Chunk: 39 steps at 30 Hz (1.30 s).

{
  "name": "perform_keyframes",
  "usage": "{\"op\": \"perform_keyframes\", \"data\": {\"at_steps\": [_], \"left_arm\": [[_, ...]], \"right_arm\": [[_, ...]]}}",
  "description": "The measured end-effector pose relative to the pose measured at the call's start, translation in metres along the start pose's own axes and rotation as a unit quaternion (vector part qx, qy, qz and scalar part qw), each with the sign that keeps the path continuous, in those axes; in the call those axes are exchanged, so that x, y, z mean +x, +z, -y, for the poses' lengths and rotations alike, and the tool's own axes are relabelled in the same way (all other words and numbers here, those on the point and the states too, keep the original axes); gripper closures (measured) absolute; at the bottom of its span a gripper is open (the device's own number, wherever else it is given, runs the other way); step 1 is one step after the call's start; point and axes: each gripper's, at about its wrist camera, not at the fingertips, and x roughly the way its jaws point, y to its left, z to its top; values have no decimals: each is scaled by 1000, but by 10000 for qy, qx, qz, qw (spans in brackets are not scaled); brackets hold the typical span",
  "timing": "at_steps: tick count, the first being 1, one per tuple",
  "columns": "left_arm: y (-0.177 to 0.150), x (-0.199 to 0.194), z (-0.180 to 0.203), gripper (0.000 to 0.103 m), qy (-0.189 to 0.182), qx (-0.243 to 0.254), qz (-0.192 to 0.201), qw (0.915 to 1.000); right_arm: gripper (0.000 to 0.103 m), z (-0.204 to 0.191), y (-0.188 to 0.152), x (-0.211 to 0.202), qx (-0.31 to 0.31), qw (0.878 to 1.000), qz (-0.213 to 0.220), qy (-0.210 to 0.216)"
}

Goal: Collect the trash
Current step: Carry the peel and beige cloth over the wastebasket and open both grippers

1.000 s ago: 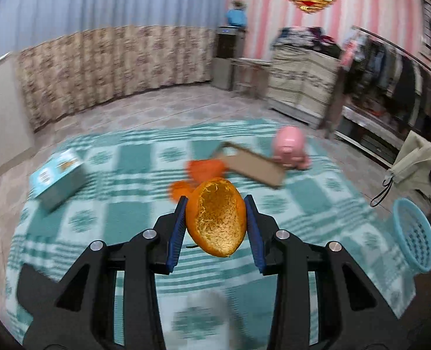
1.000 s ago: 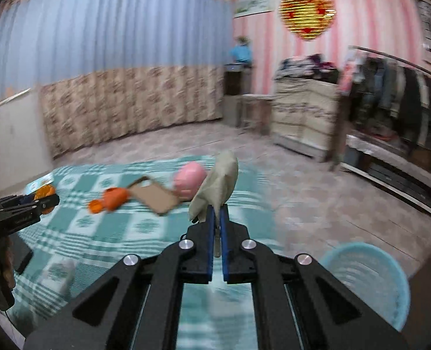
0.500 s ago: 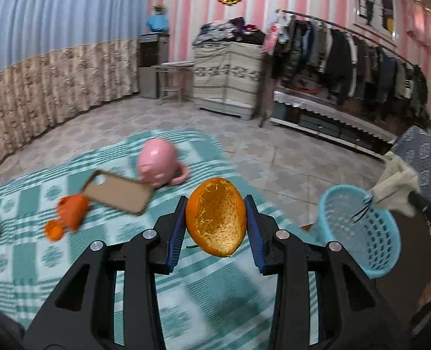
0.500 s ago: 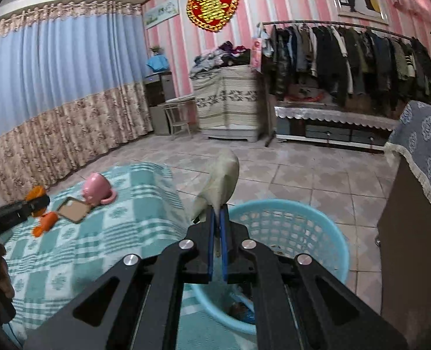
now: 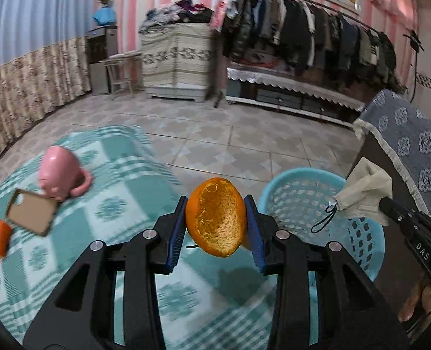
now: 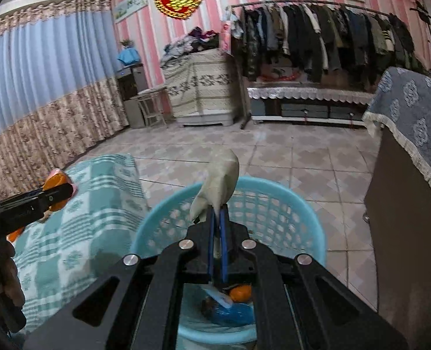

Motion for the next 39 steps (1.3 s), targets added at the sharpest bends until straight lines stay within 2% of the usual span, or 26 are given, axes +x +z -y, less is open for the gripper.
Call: {"op": "perform_keyframes", "data": {"at_steps": [10, 19, 23, 24, 27, 28, 32, 34, 39], "left_arm": [[18, 34, 68, 65, -317, 652, 98, 9973], [19, 63, 106, 64, -344, 1165, 61, 9926], [18, 76, 111, 64, -310, 1207, -38, 9922], [19, 77, 111, 61, -283, 1228, -35, 9920], [20, 78, 112, 27, -3, 1316, 39, 9913], [21, 76, 111, 23, 53, 1298, 84, 9915], [27, 68, 105, 21, 131, 1249, 140, 9920], [30, 59, 96, 15, 251, 1185, 255, 9923], [31, 33, 65, 9, 488, 864, 421, 9942]], "right_arm": [[99, 34, -6, 6, 423, 9985, -195, -295], [99, 46, -13, 16, 764, 9956, -383, -380], [99, 44, -16, 16, 738, 9956, -406, -420], [99, 44, -16, 16, 753, 9955, -393, -419], [99, 40, -16, 16, 700, 9960, -380, -397], [99, 41, -16, 17, 686, 9961, -389, -383], [99, 40, -16, 20, 669, 9962, -425, -363], [99, 40, -16, 20, 638, 9964, -428, -362], [99, 31, -16, 22, 449, 9974, -442, -346]]}}
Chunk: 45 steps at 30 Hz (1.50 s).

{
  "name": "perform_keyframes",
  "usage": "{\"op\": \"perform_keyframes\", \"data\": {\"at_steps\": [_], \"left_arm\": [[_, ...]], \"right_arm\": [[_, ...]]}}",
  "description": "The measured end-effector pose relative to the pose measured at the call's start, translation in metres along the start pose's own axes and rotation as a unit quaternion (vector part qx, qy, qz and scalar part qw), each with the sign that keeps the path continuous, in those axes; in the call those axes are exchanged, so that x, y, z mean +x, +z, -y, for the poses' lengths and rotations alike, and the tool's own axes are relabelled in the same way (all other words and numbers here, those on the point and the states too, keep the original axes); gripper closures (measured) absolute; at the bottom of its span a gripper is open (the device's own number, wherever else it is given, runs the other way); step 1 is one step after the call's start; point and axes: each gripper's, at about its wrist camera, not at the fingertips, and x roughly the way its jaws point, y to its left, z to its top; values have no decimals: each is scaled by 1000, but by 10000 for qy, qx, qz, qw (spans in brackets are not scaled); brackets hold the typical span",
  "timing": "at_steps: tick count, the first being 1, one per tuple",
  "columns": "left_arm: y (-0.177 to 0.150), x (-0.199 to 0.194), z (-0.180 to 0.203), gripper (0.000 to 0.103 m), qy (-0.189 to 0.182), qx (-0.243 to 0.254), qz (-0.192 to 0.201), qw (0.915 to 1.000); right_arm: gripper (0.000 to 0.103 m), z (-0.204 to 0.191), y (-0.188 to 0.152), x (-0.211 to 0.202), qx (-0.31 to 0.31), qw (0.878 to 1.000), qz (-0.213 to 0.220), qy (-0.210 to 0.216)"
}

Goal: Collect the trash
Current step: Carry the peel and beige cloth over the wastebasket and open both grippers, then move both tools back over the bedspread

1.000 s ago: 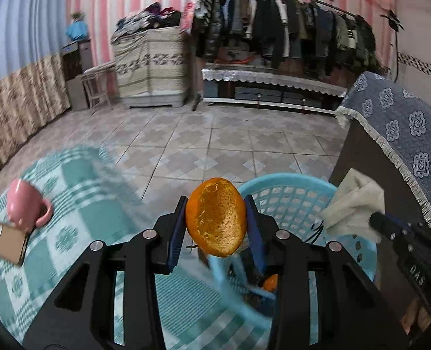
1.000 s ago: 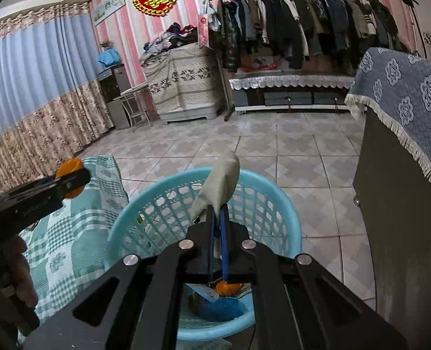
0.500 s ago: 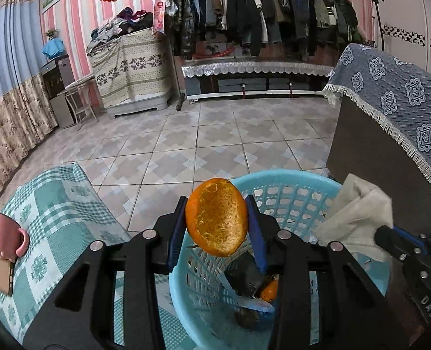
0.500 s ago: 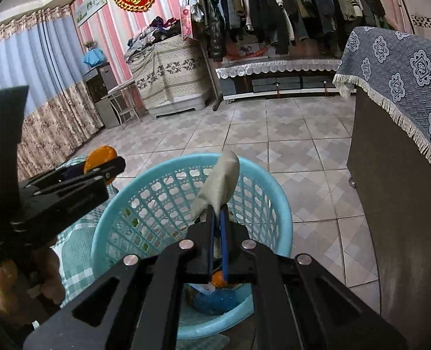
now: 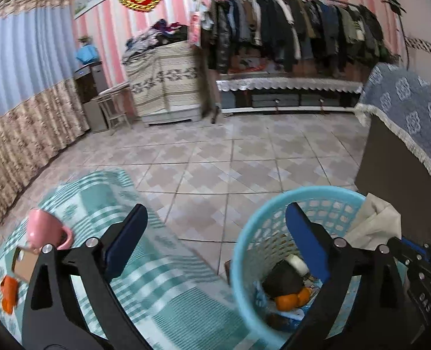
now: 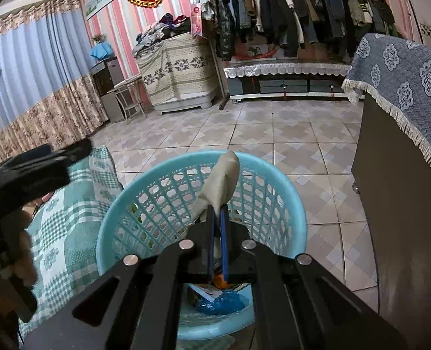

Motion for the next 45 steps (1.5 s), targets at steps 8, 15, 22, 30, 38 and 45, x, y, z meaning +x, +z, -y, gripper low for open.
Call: {"op": "perform_keyframes", "data": {"at_steps": [8, 15, 22, 30, 38, 45], "left_arm": [[-31, -37, -59, 6, 263, -583, -108, 9979], [-57, -79, -103, 6, 608, -858, -59, 9944], [-81, -113, -140, 6, 901, -1175, -60, 9890], [-109, -141, -186, 6, 1194, -1626, -117, 9794], [-131, -177, -235, 5, 1727, -1831, 2, 9678], [-156, -194, -296, 5, 2148, -2194, -66, 9517]], "right_arm": [[92, -18, 0, 1, -331, 9994, 0, -120], [29, -31, -2, -3, -606, 9977, 134, -288], [9, -38, -7, -1, -861, 9946, 188, -552], [9, -55, -9, -13, -1211, 9906, 434, -469], [6, -98, -9, -39, -1685, 9834, 670, -57], [5, -166, -15, -43, -2213, 9723, 422, 629]]}}
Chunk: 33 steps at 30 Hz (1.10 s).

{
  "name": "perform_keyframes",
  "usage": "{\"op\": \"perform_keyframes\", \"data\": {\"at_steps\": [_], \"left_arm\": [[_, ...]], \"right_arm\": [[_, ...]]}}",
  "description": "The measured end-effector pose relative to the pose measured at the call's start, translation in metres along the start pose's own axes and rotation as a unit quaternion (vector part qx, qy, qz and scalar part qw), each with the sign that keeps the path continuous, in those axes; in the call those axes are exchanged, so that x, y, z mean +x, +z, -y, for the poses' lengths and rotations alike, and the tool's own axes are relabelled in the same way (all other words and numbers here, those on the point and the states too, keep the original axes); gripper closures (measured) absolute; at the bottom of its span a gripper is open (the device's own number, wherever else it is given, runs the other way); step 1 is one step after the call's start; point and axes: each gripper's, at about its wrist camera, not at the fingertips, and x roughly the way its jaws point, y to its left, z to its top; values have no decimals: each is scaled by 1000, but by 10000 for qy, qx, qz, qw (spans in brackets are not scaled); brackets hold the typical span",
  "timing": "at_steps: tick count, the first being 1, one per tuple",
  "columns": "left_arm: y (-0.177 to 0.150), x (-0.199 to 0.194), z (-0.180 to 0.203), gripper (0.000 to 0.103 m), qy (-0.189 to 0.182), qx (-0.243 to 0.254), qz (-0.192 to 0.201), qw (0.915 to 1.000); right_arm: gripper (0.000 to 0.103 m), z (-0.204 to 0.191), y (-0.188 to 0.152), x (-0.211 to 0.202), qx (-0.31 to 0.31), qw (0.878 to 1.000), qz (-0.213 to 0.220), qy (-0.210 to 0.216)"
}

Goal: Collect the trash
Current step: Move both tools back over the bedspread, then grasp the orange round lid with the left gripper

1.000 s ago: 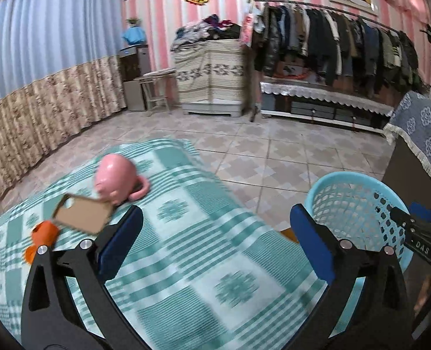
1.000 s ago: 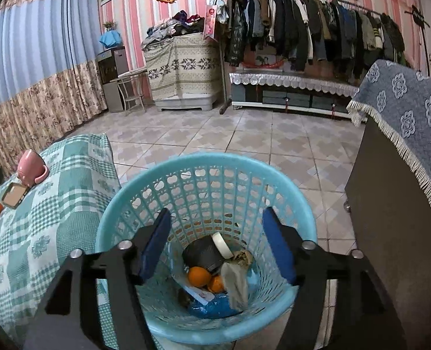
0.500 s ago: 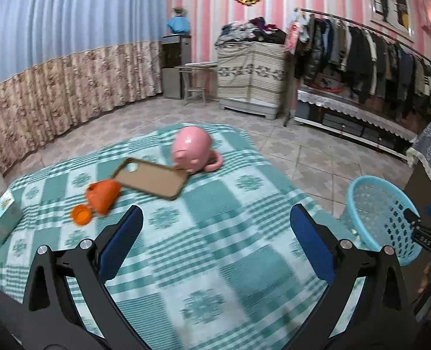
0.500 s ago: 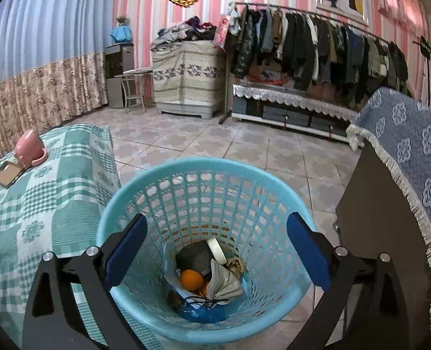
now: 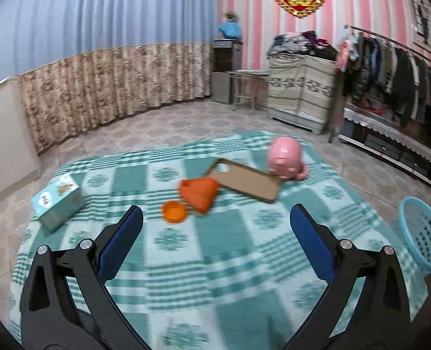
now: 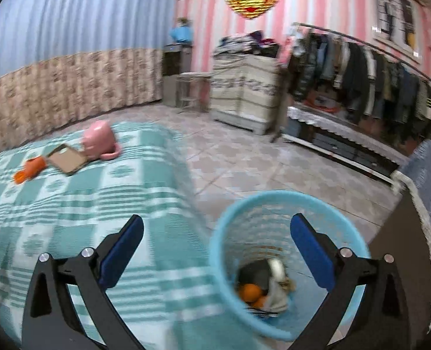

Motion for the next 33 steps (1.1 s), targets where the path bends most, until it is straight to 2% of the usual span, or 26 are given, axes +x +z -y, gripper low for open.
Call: {"op": "perform_keyframes", "data": {"at_steps": [4, 10, 14, 17, 21, 24, 27, 29, 31, 33], "left_arm": [[-1, 15, -30, 5, 215, -113, -97, 9997], [-12, 59, -67, 6, 492, -268, -492, 9972], [-19, 94, -78, 6, 433, -534, -818, 9943], [-19, 120, -72, 6, 484, -590, -1031, 9917], [-18, 143, -63, 7, 452, -648, -1141, 9903], [-20, 160, -62, 15, 472, -674, -1300, 9881], [-21, 174, -62, 33, 351, -710, -1550, 9847], [-20, 177, -61, 36, 368, -675, -1525, 9853], [-19, 178, -60, 54, 321, -676, -1503, 9858], [-20, 175, -62, 63, 313, -666, -1489, 9861]], "right_arm": [[5, -39, 15, 16, -37, 9985, -156, 527], [5, -96, 31, 51, 21, 9928, -403, 1131], [5, -125, 35, 73, -262, 9932, -493, 1022], [5, -136, 34, 88, -326, 9922, -606, 1036], [5, -144, 36, 106, -291, 9908, -768, 1071], [5, -152, 37, 118, -298, 9891, -870, 1152], [5, -159, 35, 126, -341, 9880, -928, 1188], [5, -162, 34, 129, -327, 9872, -974, 1221], [5, -166, 32, 132, -292, 9863, -1018, 1266], [5, -172, 32, 132, -265, 9852, -1040, 1337]]}}
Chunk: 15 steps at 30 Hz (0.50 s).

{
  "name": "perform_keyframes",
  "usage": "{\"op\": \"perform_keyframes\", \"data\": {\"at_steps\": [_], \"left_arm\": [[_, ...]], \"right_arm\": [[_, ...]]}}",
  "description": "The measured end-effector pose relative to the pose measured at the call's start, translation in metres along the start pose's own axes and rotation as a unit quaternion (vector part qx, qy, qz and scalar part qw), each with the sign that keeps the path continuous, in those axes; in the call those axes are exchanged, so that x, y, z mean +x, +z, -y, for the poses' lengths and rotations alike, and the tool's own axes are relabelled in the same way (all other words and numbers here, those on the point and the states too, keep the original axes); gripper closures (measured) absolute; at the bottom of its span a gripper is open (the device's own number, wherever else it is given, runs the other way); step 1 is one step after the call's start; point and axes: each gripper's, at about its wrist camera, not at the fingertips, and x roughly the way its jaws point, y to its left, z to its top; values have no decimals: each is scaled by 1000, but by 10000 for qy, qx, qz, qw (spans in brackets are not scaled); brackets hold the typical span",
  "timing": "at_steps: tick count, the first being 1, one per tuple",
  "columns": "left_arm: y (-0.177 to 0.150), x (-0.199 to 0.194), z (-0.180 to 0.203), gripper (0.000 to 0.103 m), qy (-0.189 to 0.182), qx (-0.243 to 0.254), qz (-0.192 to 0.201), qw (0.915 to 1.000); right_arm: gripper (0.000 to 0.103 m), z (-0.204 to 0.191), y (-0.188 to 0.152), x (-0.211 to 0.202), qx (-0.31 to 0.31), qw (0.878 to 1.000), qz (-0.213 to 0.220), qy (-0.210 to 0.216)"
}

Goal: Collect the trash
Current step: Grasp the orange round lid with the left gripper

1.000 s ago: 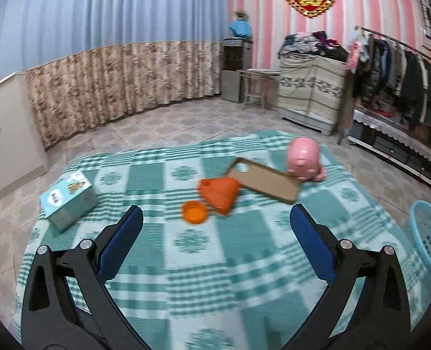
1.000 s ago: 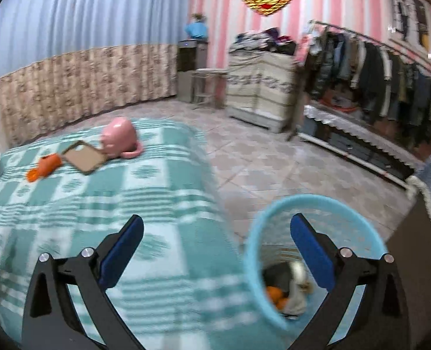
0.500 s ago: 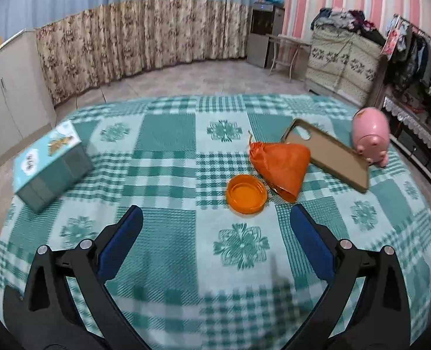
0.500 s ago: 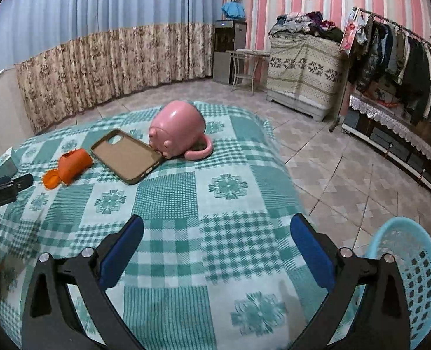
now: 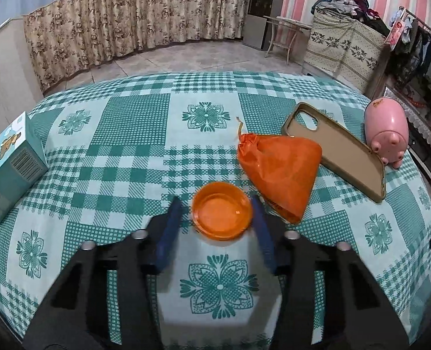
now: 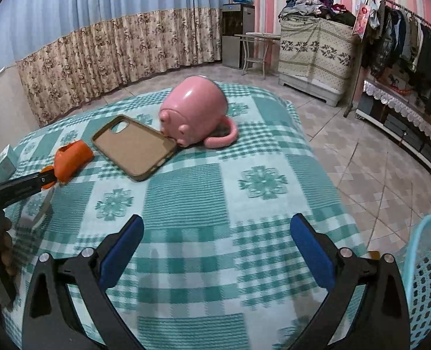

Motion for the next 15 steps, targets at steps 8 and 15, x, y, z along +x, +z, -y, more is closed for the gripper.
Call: {"op": "perform_keyframes", "data": {"at_steps": [8, 15], "left_arm": [[-21, -41, -36, 63, 757, -215, 440, 9959], [-29, -51, -79, 63, 1457, -1088, 526, 9819]], "right_arm": [[5, -53, 10, 10, -337, 9990, 39, 289], [6, -113, 24, 25, -769, 9954, 98, 563]]}}
